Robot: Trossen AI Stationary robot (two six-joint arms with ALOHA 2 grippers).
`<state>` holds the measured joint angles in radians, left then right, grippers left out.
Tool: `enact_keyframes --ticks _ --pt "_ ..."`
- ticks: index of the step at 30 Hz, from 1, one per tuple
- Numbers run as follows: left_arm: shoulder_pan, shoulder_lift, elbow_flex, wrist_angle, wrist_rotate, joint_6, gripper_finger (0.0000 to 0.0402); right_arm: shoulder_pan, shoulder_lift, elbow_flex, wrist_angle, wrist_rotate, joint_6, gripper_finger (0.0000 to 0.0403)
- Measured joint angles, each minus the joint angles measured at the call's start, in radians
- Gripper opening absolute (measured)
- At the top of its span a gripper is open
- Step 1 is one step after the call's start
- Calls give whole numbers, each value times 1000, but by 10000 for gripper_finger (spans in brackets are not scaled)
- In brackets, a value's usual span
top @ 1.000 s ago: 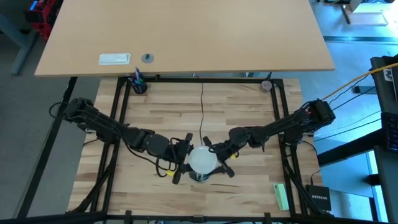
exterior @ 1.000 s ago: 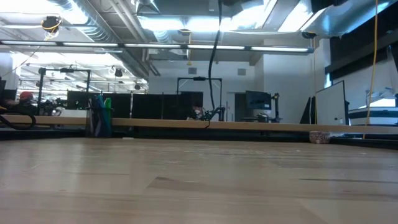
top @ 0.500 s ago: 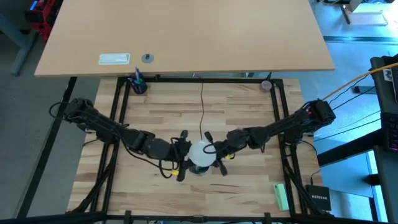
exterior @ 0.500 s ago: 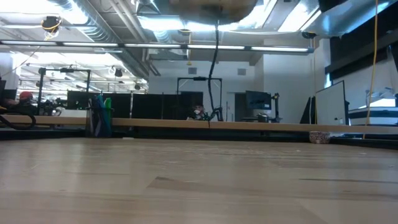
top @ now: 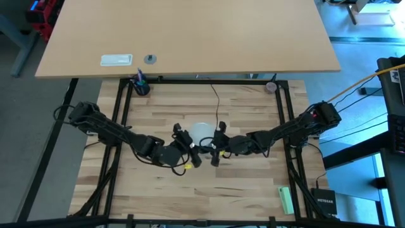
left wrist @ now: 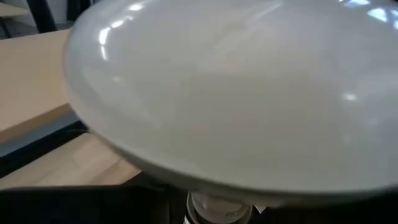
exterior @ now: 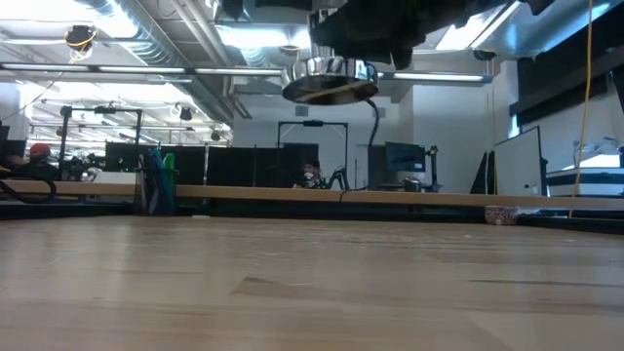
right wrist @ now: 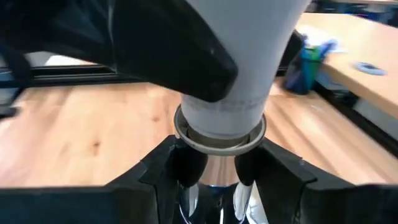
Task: Screw lightbulb
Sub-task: Remove the lightbulb from the lamp
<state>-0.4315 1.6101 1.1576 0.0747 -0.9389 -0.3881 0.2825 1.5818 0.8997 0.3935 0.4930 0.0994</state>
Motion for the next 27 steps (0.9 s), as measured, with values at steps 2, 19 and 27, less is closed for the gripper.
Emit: enact_keyframes --ticks 2,19,27 --pt "-8 -13 0 -6 19 14 145 0 -3 0 -1 -64 -2 168" --pt "44 -107 0 158 712 267 144 -22 -162 3 -48 -698 -103 333" --pt "90 -105 0 147 836 269 144 -22 -84 3 76 -826 -71 286"
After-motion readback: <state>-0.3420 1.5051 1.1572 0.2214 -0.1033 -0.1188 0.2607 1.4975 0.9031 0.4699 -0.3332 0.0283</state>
